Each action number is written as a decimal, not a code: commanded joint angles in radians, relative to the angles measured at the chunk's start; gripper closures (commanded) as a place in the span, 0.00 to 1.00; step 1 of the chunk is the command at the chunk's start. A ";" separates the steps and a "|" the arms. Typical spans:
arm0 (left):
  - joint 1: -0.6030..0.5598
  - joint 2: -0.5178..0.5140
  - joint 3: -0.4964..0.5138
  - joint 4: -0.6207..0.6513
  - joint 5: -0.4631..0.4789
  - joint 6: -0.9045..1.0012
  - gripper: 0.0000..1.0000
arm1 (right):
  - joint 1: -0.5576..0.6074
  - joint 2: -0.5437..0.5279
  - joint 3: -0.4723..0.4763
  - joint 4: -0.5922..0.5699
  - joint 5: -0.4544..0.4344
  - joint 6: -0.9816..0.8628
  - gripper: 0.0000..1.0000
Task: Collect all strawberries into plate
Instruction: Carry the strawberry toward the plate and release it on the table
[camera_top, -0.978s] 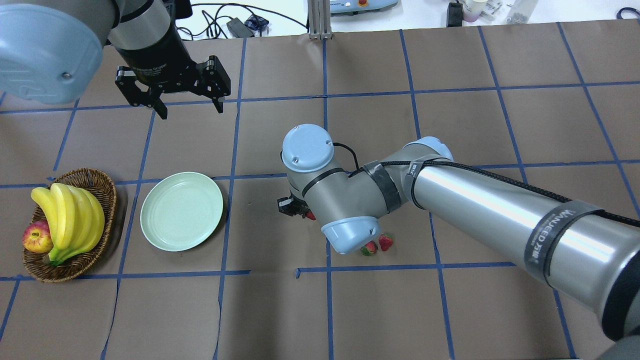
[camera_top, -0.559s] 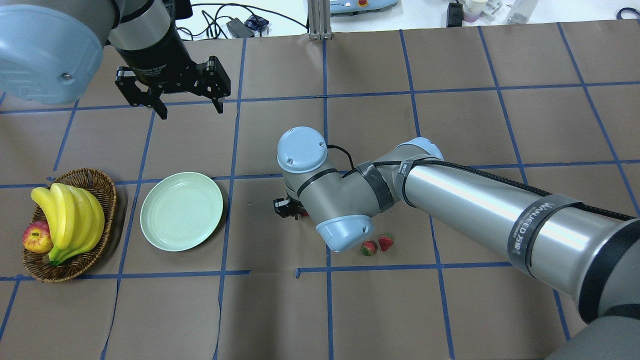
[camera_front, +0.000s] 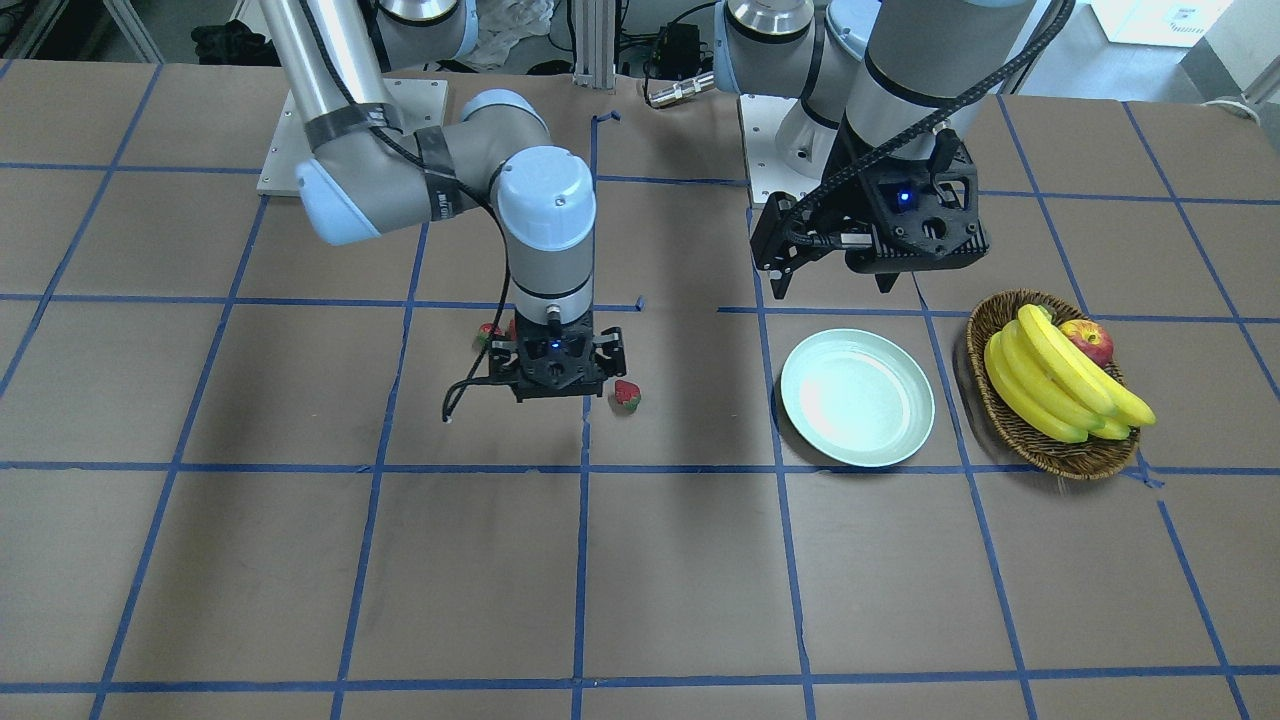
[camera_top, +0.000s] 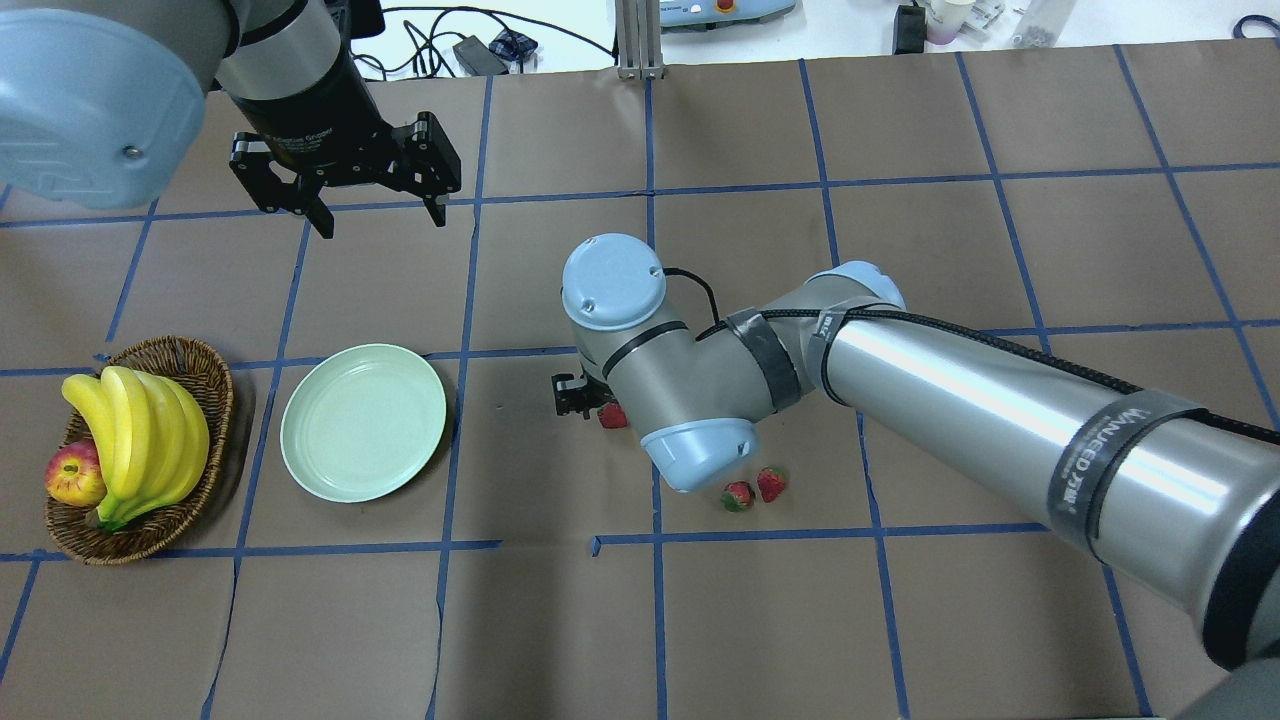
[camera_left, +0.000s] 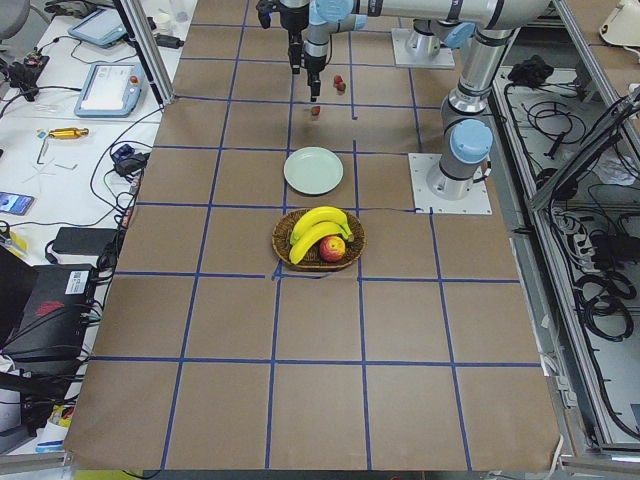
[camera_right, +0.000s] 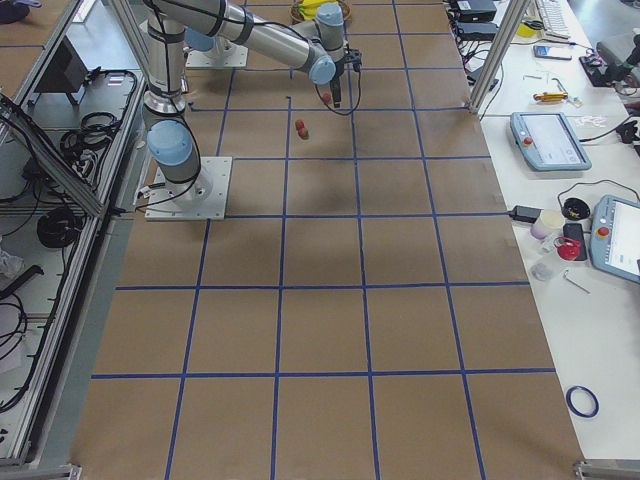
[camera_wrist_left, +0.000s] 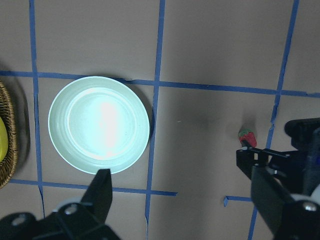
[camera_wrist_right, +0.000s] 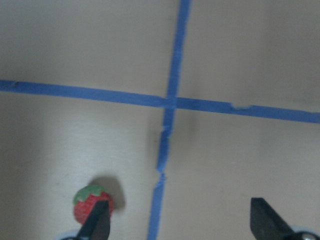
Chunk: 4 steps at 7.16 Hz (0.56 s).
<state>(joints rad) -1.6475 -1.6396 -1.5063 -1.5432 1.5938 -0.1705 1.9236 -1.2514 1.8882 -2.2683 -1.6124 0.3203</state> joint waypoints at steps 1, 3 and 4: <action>0.000 0.000 -0.002 0.000 0.000 -0.003 0.00 | -0.110 -0.068 0.078 0.160 0.002 0.017 0.00; 0.000 0.001 -0.014 0.002 0.002 -0.003 0.00 | -0.110 -0.065 0.155 0.118 0.008 0.019 0.00; 0.000 0.000 -0.014 0.002 0.000 -0.004 0.00 | -0.112 -0.065 0.158 0.118 0.008 0.022 0.00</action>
<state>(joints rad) -1.6475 -1.6385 -1.5178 -1.5422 1.5948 -0.1733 1.8151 -1.3157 2.0274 -2.1435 -1.6058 0.3381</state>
